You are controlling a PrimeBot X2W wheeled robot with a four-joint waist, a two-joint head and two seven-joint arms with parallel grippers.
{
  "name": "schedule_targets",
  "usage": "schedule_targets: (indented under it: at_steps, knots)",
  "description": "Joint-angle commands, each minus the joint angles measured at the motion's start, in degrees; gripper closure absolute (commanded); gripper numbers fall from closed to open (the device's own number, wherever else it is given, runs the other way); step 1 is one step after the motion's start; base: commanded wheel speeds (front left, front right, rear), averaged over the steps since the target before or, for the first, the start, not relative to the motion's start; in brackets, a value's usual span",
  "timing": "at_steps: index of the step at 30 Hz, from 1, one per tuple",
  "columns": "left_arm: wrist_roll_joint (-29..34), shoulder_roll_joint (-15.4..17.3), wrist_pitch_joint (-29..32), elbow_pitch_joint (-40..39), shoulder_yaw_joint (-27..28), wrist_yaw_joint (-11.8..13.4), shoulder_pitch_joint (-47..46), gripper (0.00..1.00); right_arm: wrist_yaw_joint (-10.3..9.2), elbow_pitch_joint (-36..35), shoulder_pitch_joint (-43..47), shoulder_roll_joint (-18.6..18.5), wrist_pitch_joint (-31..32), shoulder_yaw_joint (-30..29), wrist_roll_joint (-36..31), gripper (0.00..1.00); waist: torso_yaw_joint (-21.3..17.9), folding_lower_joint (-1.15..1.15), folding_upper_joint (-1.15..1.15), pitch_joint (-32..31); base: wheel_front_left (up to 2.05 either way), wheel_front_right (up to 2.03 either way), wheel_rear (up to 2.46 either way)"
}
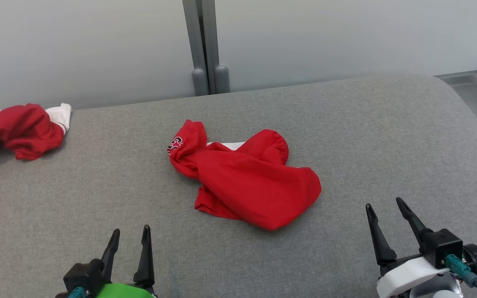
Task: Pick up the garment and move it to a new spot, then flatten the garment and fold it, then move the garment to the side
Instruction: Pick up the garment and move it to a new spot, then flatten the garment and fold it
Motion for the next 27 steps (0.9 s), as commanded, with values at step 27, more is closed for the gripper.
schedule_targets:
  at_steps: [27]
  knots:
    - [-0.98, 0.03, 0.01, 1.93, -10.12, -0.19, -4.00, 0.00, -0.06, -0.79, -1.47, -0.22, -0.02, 0.16, -0.65, 0.00, -0.93, 0.00, 0.00, 3.26, 0.00, 0.00, 0.00]
